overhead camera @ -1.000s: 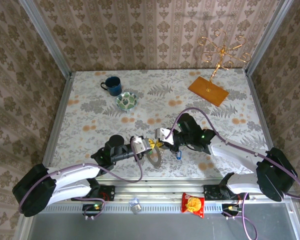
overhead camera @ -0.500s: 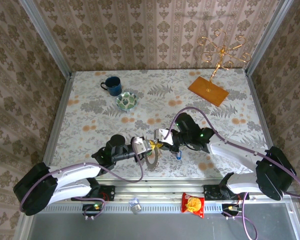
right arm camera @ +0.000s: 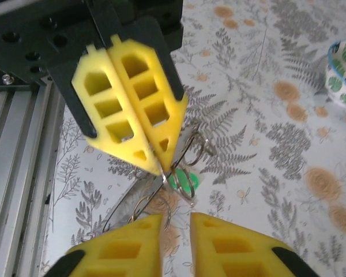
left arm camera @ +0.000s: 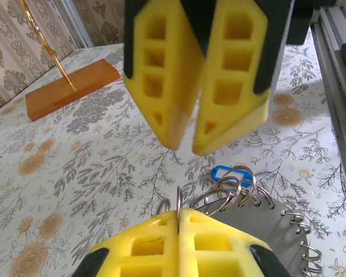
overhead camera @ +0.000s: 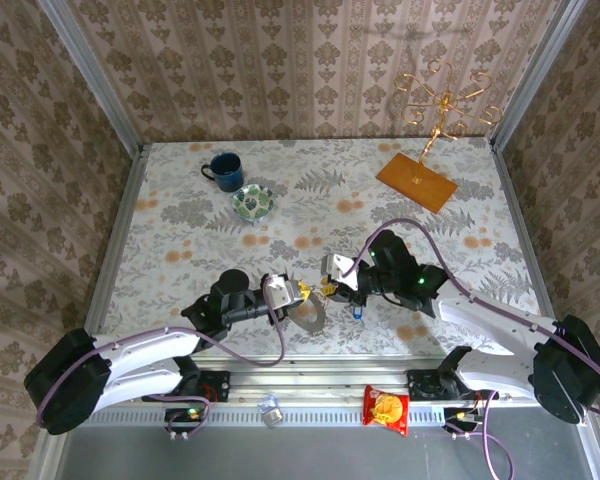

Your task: Put the keys on the keyring

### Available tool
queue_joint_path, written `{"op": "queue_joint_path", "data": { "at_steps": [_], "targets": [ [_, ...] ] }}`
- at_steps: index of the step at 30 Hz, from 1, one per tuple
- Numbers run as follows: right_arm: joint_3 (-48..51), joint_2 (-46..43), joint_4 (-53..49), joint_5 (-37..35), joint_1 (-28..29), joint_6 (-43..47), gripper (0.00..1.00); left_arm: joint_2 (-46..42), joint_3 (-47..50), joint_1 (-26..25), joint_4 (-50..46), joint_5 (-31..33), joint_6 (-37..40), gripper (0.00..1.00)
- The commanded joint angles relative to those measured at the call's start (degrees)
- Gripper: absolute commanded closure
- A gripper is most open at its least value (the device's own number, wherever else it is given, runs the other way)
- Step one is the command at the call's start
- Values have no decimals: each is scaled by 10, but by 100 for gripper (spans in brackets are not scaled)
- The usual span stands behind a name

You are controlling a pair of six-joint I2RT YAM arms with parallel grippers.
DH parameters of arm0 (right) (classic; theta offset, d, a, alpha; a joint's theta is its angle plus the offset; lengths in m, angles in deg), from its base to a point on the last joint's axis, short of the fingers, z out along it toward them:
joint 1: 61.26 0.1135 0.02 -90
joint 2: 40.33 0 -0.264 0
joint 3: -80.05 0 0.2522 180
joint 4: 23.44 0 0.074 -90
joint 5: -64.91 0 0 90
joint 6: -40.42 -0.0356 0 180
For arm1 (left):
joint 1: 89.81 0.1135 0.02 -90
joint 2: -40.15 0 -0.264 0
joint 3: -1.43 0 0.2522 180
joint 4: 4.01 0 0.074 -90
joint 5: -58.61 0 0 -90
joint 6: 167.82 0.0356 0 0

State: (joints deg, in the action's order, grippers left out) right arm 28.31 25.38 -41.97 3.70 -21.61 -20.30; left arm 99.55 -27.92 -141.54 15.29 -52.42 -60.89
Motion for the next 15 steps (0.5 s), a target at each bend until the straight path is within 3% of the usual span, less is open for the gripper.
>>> {"op": "queue_joint_path", "data": {
  "at_steps": [1,15],
  "targets": [
    [4,9,11,10,6,-8,82,-7,2,-2,22,-10,-1,100],
    [-23,54,34,50,11,5,77,-3,2,-1,35,-24,-6,100]
  ]
}}
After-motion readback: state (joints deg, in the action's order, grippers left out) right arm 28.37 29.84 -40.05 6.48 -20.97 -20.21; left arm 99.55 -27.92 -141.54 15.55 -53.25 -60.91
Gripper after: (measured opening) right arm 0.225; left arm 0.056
